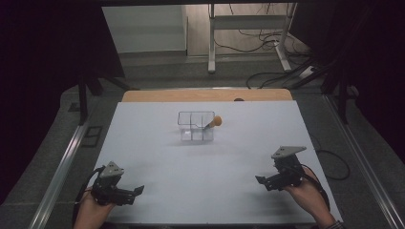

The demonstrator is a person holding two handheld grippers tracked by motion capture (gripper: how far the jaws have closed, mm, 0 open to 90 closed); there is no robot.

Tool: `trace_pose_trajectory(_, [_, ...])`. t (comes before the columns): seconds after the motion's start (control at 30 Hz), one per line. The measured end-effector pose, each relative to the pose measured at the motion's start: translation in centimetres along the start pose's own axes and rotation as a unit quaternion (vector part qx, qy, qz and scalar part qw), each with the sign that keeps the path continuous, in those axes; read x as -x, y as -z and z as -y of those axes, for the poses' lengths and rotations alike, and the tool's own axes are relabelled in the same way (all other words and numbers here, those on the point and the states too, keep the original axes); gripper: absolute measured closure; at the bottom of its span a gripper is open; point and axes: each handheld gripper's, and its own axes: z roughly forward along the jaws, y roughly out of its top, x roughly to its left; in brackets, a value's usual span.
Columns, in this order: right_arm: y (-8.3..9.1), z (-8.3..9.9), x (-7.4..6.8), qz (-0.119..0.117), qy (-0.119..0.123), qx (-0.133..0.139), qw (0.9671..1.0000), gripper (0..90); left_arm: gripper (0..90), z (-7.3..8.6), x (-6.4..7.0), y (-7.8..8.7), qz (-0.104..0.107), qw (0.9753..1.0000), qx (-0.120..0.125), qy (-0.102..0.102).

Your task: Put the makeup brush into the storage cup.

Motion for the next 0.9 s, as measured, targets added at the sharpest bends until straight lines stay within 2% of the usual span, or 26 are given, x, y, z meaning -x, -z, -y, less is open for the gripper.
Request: trace_pose_trajectory(0.9, [2.2,2.5,-0.1,0.011,-0.015,0.004,0.9998,0.0,0.1,0.0,0.1,0.0,-0.002,1.0000,-0.001,-0.001])
